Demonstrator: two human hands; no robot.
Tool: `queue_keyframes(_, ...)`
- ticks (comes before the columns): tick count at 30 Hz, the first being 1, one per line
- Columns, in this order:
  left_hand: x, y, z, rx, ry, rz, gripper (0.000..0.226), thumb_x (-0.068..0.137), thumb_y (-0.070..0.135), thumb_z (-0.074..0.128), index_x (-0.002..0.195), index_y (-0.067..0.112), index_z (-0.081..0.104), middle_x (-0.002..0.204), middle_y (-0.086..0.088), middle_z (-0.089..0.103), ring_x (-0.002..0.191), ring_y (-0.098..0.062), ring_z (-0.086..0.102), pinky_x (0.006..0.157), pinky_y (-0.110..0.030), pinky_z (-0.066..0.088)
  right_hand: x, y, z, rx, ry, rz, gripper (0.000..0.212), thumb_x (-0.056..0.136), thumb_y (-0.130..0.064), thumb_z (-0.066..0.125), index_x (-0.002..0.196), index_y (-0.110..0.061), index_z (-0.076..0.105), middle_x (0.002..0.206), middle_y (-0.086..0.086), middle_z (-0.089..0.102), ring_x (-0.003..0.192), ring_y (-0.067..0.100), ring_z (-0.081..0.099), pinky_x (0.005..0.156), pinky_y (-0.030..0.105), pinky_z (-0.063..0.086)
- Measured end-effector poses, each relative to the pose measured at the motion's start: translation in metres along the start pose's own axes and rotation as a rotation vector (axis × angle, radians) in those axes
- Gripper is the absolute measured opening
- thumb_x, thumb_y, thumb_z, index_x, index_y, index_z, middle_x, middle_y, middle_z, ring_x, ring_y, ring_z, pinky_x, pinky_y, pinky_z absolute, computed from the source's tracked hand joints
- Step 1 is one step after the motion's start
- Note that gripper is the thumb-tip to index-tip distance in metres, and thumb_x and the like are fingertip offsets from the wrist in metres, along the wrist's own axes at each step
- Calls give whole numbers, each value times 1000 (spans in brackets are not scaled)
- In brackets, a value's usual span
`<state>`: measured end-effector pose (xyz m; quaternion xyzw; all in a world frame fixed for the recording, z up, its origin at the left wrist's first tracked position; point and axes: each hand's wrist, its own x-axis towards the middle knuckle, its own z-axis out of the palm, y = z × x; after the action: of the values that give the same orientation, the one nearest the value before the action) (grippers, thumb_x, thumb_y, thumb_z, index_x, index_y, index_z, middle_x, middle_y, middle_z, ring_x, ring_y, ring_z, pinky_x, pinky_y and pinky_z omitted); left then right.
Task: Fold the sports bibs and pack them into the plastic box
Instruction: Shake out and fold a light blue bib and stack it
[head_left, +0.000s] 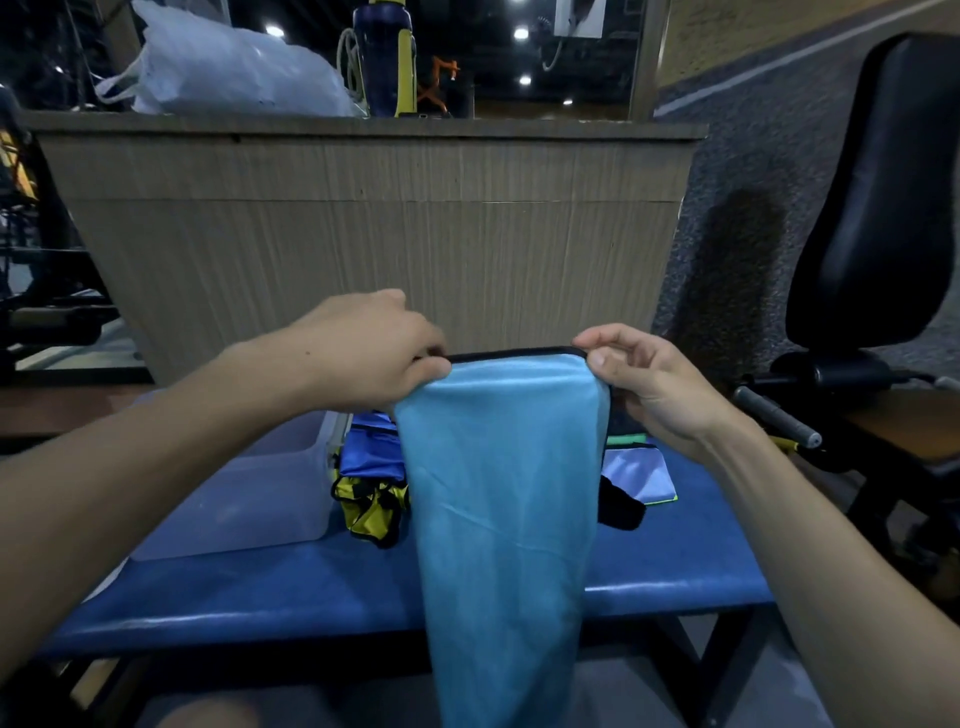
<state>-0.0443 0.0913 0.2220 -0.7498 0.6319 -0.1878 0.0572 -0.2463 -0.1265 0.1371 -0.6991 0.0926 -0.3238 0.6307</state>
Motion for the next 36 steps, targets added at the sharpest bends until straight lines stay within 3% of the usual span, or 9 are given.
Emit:
queue_keyframes(3,4,-1,1,178,-3,-1,40,101,51,25,84,27,51,90,-1,62,96,-25,51,77,-39,50,-2,2,0,-62,-58,6,28,85,-29,79,107,-15,70,76,-2,64,78,27,47,71,37,34)
queue_keyframes(8,12,-2,-4,344,131,49,44,102,52,27,99,22,58,101,0,66,100,-24,51,73,-37,37,-9,4,-2,-66,-56,20,27,83,-14,73,110,-7,69,80,6,66,76,17,62,72,34,56)
queue_keyframes(12,11,2,-12,-69,261,263,36,98,53,37,94,22,56,99,4,51,95,-16,38,80,-34,38,-12,9,-7,-143,-29,51,27,84,-13,72,110,-5,70,92,17,67,85,23,64,86,41,58)
queue_keyframes(16,11,14,-14,-442,97,214,43,99,59,41,88,22,60,84,13,59,78,-6,53,69,-27,39,-18,12,-14,-205,-11,76,12,93,-4,67,104,-8,72,92,11,76,86,19,69,92,43,56)
queue_keyframes(21,14,38,-7,-678,6,219,21,95,44,66,88,25,73,80,14,71,71,1,63,63,-19,45,-44,18,-35,-299,37,142,9,95,-4,66,99,-10,72,74,13,55,54,13,37,51,21,30)
queue_keyframes(25,18,78,5,-1017,-163,303,24,96,34,69,93,10,72,71,-2,66,55,-9,52,53,-18,43,-71,-13,-58,-349,101,156,19,84,-13,67,102,-5,66,50,-3,49,39,6,36,37,14,25)
queue_keyframes(31,40,89,8,-1526,165,128,31,102,20,60,93,-9,59,63,-2,57,49,-10,48,45,-17,38,1,-103,-49,-639,318,-87,8,95,-13,68,103,-13,68,54,-2,62,38,8,56,35,22,43)
queue_keyframes(33,46,72,22,-1524,304,35,39,103,20,58,98,-18,56,72,-16,57,60,-19,50,50,-23,41,52,-96,-23,-718,271,-134,5,99,-7,63,102,-11,64,65,6,66,46,13,67,40,24,53)
queue_keyframes(36,44,37,70,-1422,406,-119,36,102,26,62,95,-9,62,82,-32,62,67,-31,57,64,-39,53,119,-44,22,-865,149,-77,7,99,-4,60,97,-9,64,69,12,68,49,13,69,49,31,60)
